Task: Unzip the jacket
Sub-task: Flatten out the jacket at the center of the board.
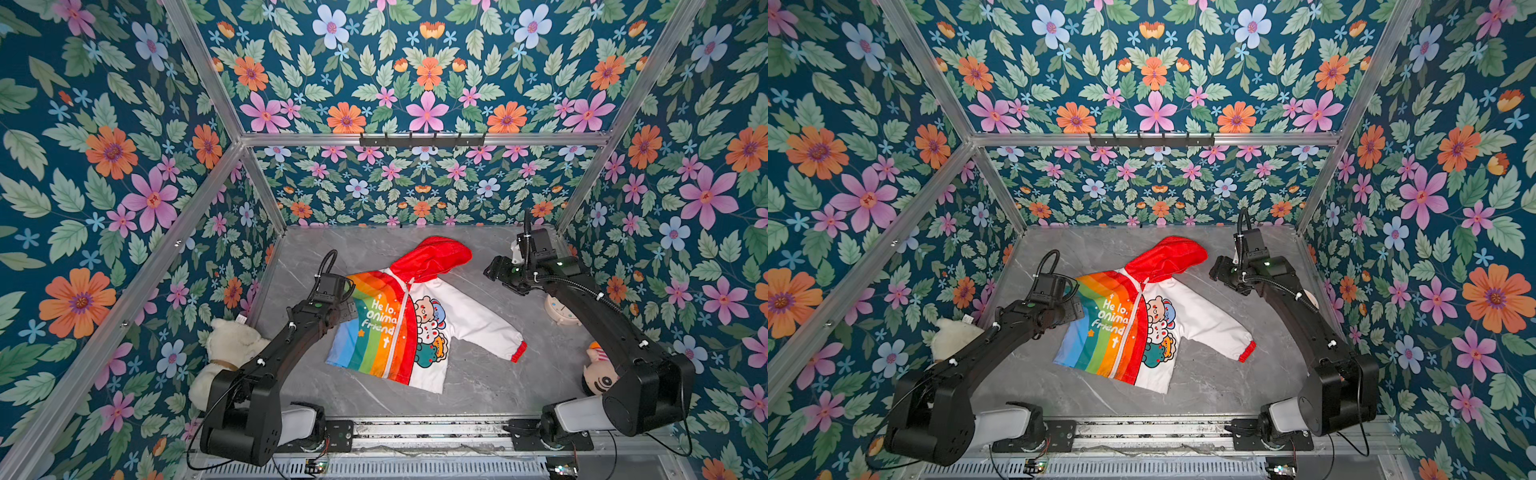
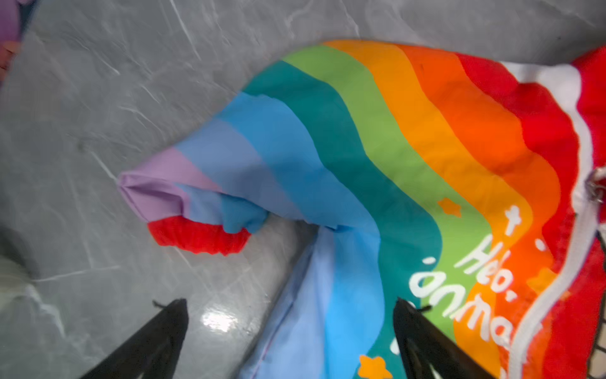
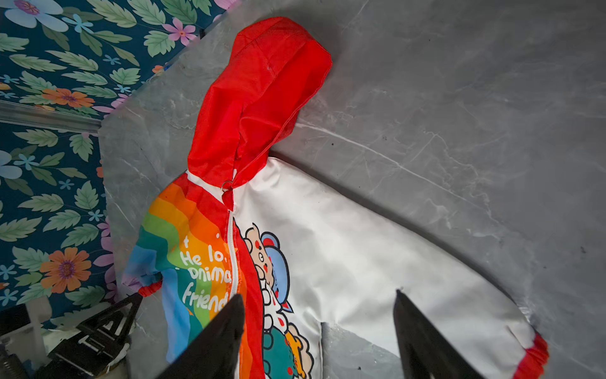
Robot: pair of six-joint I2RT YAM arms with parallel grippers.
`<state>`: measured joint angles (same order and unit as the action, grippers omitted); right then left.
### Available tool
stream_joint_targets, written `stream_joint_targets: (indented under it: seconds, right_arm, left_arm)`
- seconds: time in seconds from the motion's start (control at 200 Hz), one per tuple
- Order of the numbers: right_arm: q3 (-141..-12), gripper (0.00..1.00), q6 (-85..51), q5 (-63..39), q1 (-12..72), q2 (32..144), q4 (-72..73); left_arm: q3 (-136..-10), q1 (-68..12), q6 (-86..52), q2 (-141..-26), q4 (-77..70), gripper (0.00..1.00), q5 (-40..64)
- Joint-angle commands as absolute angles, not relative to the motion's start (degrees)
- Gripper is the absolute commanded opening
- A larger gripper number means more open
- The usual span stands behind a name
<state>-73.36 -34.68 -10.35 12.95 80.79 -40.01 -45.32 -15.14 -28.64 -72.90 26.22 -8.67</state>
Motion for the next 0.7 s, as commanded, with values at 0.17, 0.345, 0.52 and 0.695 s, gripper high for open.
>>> stream_joint_targets:
  seconds: [0.17,0.345,0.52,0.695]
  right_arm:
    - [-68.8,0.69,-36.0,-11.51,16.69,77.6,-39.14]
    - [-63.47,0.65,-38.26,-12.28,20.31,75.55,-36.68]
    - [-61.86,0.61,-38.58,-13.66,20.68,74.0,-36.3]
    - [-61.2,0.6,-38.15,-14.63,20.72,71.85,-36.6]
  left_arm:
    - [-42.0,-10.94,-40.85,-59.86,30.37,0.98,-10.92]
    - [-33.22,1.91,-45.66,-52.89,25.47,0.8,2.17]
    - [-25.7,14.42,-47.85,-55.88,14.82,0.62,19.1]
    - [-24.52,17.18,-47.65,-62.48,5.19,0.61,23.11]
